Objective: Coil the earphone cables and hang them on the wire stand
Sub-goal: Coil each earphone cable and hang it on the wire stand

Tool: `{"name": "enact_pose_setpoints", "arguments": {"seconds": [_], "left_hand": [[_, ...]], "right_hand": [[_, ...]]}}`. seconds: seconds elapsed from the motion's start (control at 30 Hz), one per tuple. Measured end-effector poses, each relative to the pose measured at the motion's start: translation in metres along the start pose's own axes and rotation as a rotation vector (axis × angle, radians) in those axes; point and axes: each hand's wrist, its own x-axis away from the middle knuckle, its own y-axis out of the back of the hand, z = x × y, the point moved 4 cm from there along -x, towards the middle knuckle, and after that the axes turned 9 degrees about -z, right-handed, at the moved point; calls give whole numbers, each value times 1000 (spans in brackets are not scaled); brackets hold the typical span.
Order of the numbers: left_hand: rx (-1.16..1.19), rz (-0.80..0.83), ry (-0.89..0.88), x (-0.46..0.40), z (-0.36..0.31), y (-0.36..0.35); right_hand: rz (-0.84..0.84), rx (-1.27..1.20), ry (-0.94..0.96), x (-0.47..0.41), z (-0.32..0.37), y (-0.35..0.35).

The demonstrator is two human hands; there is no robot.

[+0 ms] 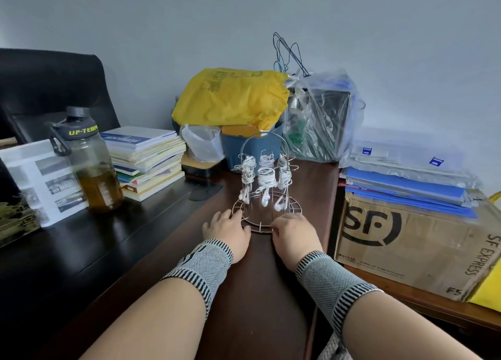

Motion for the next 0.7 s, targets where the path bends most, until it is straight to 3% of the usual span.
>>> {"name": "enact_pose_setpoints", "arguments": {"seconds": [0.1, 0.2, 0.7], "left_hand": [[19, -38, -3, -7, 1, -2], [4, -31, -2, -8, 1, -4], [-3, -13, 86, -19, 0, -9]], "right_hand": [[-141, -45, -102, -7, -17, 7], [-73, -42, -219, -11, -27, 4], [76, 29, -80, -26, -27, -12]]}}
